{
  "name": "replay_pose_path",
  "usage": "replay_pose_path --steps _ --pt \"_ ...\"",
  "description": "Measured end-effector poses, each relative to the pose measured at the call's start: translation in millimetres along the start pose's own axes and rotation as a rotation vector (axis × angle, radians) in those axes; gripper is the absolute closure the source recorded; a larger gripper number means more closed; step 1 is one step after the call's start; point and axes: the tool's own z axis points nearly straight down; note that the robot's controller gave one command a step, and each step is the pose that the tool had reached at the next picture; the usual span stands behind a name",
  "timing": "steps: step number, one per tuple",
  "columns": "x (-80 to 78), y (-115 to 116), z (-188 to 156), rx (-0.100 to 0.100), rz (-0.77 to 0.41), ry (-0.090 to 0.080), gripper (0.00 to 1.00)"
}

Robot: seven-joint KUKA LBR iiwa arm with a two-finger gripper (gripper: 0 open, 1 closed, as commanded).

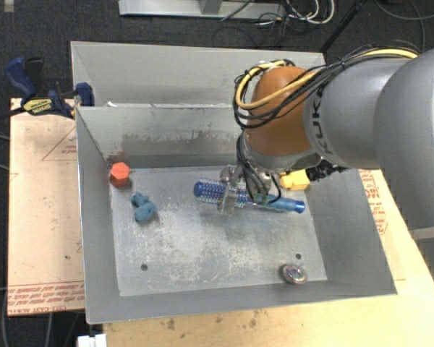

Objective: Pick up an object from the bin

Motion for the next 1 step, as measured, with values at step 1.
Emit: replay_pose_path --steps 1 --pt "-0.9 1.2 -33.7 0.0 -0.001 0.0 1.0"
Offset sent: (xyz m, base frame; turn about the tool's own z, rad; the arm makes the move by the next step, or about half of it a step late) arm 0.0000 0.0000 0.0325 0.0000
